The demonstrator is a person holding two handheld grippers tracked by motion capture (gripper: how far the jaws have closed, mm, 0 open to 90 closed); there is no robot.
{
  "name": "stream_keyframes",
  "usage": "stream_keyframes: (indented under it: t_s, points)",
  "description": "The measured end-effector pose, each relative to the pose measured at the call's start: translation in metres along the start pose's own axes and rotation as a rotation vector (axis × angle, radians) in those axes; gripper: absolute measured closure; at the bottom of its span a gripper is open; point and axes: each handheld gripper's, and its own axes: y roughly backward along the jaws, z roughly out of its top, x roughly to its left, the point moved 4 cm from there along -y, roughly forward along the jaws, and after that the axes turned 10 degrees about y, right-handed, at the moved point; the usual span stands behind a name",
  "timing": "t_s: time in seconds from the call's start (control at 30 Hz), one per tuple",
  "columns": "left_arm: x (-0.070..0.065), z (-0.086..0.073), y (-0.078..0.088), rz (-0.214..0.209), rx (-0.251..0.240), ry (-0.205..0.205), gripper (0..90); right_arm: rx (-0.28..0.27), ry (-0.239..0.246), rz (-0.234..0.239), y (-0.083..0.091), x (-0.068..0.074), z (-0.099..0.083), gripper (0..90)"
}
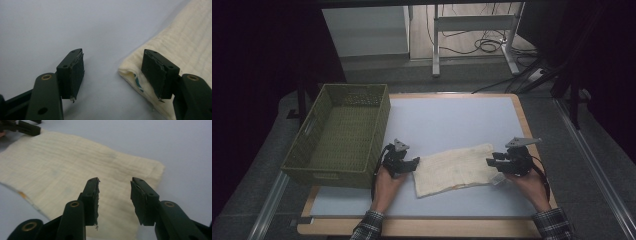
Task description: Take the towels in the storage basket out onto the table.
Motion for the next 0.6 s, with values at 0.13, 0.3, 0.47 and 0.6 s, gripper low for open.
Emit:
stream_keyframes:
  t_s: [0.13,0.3,0.47,0.6]
  points:
    - [0.000,0.000,0.000,-0.003,0.000,0.000,34.1,-0.012,0.019,0.028,-0.001,0.016,0.003,54.1]
    - [-0.001,0.000,-0.001,-0.013,0.004,-0.005,31.0,-0.008,0.052,0.073,-0.012,0.036,0.005,52.9]
    - [-0.001,0.000,-0.001,-0.016,0.005,-0.006,30.1,-0.004,0.087,0.122,-0.027,0.059,0.008,53.0]
    - [-0.001,0.000,-0.001,-0.015,0.005,-0.007,30.2,-0.001,0.132,0.166,-0.039,0.081,0.014,55.2]
